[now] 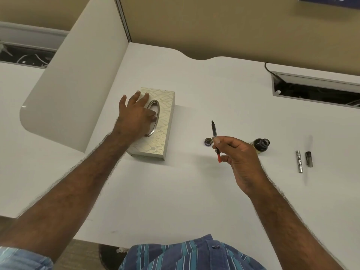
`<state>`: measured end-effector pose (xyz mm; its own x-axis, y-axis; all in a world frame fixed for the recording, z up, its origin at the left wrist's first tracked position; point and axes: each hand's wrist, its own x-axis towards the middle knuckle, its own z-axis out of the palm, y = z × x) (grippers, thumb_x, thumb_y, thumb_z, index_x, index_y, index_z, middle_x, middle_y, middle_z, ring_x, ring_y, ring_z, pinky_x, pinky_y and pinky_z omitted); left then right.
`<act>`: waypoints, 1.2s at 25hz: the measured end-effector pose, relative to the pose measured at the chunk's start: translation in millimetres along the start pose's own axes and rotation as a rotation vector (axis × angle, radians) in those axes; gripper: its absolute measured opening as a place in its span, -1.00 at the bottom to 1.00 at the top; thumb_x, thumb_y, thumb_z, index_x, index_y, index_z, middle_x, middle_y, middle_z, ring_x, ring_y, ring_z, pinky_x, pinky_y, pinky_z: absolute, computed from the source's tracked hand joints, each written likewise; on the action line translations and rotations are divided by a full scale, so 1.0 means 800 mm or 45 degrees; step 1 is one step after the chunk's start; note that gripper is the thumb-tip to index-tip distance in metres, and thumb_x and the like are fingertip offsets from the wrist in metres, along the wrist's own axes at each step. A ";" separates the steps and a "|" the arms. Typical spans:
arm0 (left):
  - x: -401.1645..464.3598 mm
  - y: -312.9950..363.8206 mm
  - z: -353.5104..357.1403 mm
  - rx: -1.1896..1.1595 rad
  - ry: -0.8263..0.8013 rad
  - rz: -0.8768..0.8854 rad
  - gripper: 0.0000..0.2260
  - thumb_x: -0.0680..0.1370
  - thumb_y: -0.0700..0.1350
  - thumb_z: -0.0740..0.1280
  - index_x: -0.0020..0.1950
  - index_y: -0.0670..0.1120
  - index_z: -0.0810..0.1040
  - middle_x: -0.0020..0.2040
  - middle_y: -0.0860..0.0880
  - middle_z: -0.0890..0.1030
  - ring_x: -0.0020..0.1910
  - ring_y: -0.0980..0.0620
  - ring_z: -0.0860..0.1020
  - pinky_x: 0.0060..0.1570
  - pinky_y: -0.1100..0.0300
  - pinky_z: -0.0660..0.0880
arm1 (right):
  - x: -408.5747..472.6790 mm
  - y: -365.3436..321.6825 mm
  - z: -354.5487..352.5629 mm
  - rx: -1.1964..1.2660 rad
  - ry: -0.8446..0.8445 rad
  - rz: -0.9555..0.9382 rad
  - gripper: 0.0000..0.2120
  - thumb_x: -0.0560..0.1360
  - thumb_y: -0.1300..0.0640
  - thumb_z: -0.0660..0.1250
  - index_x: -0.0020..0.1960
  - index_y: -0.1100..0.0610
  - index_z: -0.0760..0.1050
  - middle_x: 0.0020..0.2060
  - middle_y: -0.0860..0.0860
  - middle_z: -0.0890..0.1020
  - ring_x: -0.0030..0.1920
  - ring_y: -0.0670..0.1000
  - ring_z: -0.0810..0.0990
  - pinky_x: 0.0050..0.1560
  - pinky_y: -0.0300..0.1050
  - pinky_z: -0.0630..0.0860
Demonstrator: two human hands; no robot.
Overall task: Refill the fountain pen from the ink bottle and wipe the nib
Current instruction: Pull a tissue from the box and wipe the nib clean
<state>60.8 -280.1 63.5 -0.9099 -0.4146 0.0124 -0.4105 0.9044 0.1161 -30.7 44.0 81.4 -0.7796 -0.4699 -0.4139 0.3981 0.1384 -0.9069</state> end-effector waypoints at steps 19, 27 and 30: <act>-0.020 -0.017 0.014 -0.342 0.244 0.135 -0.96 0.51 -0.24 0.56 -0.07 -0.20 0.78 0.33 -0.23 0.68 0.29 -0.35 0.61 0.27 -0.28 0.48 | -0.005 0.005 -0.009 0.016 0.009 -0.007 -0.92 0.53 0.05 0.55 0.00 -0.02 0.81 -0.13 -0.07 0.80 -0.09 -0.13 0.70 -0.12 -0.09 0.57; -0.038 -0.026 0.024 -0.563 0.242 0.219 -0.88 0.62 -0.25 0.33 0.04 -0.30 0.61 0.36 -0.32 0.56 0.38 -0.30 0.51 0.43 0.03 0.32 | -0.011 0.006 -0.012 0.015 0.051 0.002 -0.80 0.44 -0.04 0.58 0.01 0.00 0.81 -0.14 -0.04 0.79 -0.08 -0.10 0.70 -0.09 -0.05 0.58; -0.045 -0.028 0.022 -0.657 0.213 0.247 -0.85 0.67 -0.23 0.28 0.07 -0.32 0.56 0.40 -0.33 0.49 0.41 -0.27 0.47 0.46 0.03 0.33 | -0.014 0.007 -0.015 0.013 0.054 -0.002 -0.78 0.43 -0.05 0.59 0.02 0.02 0.81 -0.15 -0.03 0.78 -0.07 -0.07 0.69 -0.08 -0.05 0.58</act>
<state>102.1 -283.8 42.6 -0.9265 -0.2946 0.2341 -0.1168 0.8166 0.5653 -25.5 60.2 79.7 -0.8001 -0.4325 -0.4157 0.4014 0.1290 -0.9068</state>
